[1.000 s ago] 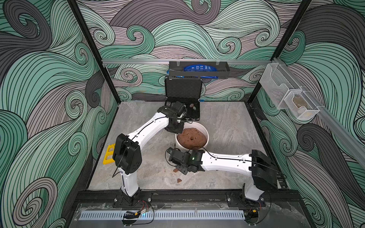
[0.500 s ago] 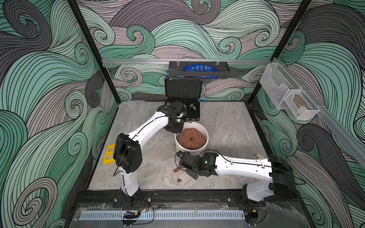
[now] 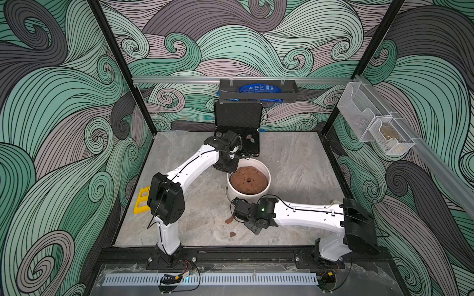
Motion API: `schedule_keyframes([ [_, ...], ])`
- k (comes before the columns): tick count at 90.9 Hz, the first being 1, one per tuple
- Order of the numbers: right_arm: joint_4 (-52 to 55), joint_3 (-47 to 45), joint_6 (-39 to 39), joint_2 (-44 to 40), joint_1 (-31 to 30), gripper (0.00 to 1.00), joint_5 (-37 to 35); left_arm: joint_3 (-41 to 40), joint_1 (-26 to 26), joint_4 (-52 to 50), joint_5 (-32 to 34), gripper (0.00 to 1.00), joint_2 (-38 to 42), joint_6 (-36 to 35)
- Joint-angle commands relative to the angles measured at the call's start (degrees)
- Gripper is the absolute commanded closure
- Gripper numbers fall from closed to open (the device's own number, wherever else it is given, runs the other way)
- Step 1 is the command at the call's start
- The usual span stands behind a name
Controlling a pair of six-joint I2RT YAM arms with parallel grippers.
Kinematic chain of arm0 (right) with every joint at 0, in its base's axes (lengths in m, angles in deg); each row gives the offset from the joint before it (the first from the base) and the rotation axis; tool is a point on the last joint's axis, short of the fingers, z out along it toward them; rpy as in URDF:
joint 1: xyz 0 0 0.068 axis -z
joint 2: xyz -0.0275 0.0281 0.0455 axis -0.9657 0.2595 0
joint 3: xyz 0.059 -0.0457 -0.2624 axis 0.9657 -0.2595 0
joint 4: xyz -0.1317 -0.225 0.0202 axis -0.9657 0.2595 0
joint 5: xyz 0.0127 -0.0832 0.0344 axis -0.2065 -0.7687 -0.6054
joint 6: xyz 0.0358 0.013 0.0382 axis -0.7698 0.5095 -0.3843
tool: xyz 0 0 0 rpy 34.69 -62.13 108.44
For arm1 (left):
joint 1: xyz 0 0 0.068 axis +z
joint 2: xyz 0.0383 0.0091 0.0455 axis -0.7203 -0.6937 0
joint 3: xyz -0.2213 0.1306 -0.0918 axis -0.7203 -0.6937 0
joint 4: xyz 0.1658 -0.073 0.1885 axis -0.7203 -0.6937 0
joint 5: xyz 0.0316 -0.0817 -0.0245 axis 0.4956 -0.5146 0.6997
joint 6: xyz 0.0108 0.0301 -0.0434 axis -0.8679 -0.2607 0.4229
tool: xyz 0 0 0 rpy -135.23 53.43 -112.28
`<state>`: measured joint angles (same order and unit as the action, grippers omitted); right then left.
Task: Scrub the dried mud off the ceramic pot
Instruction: Brush off the soil from the pot.
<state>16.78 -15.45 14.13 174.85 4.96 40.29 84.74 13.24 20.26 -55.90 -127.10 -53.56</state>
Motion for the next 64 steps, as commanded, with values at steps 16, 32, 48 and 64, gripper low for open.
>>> schedule_keyframes([
  [16,-5.09,6.49,3.39,4.07,1.5,1.0,-3.06,-1.53,1.27,-1.77,-7.34,0.89,-0.3,1.11],
  [32,-9.15,8.59,6.01,6.4,2.88,1.0,-3.55,-3.16,1.18,-0.95,-7.98,0.89,0.75,1.35],
  [48,-15.49,11.0,13.78,6.74,-0.8,1.0,-3.78,-3.15,1.12,-0.81,-8.19,0.89,0.55,1.38],
  [64,-16.52,4.87,16.45,2.0,-2.37,1.0,0.21,-1.55,1.28,-1.39,-7.77,0.89,-0.07,0.71],
])
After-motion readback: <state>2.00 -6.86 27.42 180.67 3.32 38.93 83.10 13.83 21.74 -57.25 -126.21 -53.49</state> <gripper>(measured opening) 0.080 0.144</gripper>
